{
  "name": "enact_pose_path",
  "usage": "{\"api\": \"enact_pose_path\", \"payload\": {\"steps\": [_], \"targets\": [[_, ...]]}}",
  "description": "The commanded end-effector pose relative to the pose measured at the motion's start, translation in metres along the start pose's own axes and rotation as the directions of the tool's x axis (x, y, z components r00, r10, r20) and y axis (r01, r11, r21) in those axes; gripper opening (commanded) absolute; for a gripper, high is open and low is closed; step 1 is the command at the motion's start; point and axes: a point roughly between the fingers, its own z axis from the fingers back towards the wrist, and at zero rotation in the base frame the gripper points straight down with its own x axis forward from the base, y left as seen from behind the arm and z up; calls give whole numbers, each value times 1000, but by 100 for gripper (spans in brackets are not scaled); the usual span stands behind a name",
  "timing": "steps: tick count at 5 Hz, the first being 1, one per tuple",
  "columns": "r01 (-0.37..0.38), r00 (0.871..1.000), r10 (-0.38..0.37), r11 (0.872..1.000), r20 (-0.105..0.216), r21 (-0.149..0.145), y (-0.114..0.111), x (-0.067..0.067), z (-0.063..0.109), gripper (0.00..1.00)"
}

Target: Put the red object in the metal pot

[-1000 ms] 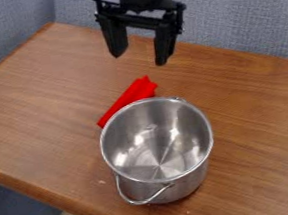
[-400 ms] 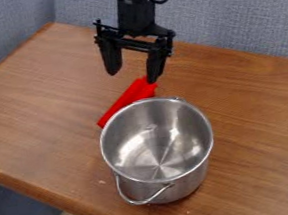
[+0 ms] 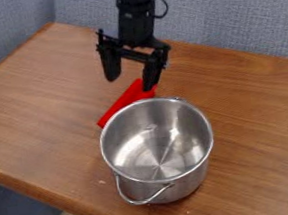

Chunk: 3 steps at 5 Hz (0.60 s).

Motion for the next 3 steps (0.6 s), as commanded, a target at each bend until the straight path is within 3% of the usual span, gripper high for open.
{"api": "enact_pose_path", "payload": {"steps": [1, 2, 3], "targets": [[-1, 999, 0, 1000, 46, 18, 19, 5, 6, 100], [7, 999, -8, 1000, 42, 15, 31, 3, -3, 100], [44, 998, -44, 999, 46, 13, 20, 6, 0, 100]]}}
